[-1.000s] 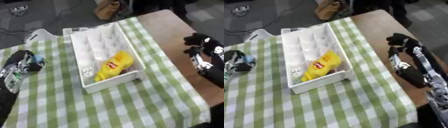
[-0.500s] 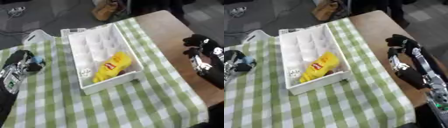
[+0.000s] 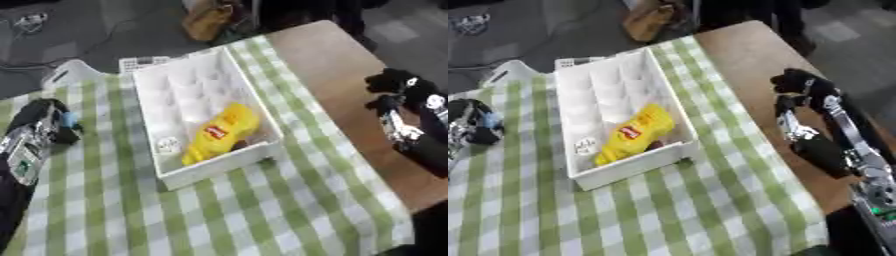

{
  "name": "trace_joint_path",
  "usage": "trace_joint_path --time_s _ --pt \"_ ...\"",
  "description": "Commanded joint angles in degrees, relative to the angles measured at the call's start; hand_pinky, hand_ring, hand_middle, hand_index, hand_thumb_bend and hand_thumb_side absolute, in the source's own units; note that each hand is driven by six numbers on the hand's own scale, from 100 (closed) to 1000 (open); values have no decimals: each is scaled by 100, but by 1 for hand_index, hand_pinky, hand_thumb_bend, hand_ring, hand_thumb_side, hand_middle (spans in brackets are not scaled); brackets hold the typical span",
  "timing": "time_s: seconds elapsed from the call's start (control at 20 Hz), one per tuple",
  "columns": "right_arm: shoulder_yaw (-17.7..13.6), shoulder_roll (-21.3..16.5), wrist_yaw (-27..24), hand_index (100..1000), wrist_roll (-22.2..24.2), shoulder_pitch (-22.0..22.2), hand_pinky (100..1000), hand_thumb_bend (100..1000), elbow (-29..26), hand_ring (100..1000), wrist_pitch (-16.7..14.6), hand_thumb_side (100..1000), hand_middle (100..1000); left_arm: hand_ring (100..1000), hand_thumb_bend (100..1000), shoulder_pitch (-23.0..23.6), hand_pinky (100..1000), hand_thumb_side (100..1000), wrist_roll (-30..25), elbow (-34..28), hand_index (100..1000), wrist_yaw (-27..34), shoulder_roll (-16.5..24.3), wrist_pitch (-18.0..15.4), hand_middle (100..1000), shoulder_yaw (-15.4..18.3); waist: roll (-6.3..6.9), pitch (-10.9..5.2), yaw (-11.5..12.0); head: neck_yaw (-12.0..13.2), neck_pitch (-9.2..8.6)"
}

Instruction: Pick up objects on the table and place them in the box.

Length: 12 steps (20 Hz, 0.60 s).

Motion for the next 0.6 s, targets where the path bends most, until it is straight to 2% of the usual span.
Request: trace_joint_path --time_s 0.05,0.25,0.6 --pt "-38 -94 -4 935 -9 -40 711 100 -126 827 -6 591 788 680 161 -135 702 100 -21 -234 539 28 187 5 447 -3 5 -109 11 -14 -10" --pt "-40 -98 -19 935 -9 -24 711 100 -119 827 -3 588 788 680 141 -206 705 100 -51 -458 536 80 251 -43 441 -49 -19 -180 33 -21 12" --pt "-36 -112 -61 935 0 -3 711 100 -112 828 -4 580 788 681 129 -295 708 100 -364 -1346 536 285 199 -390 438 -353 -103 -319 103 -51 48"
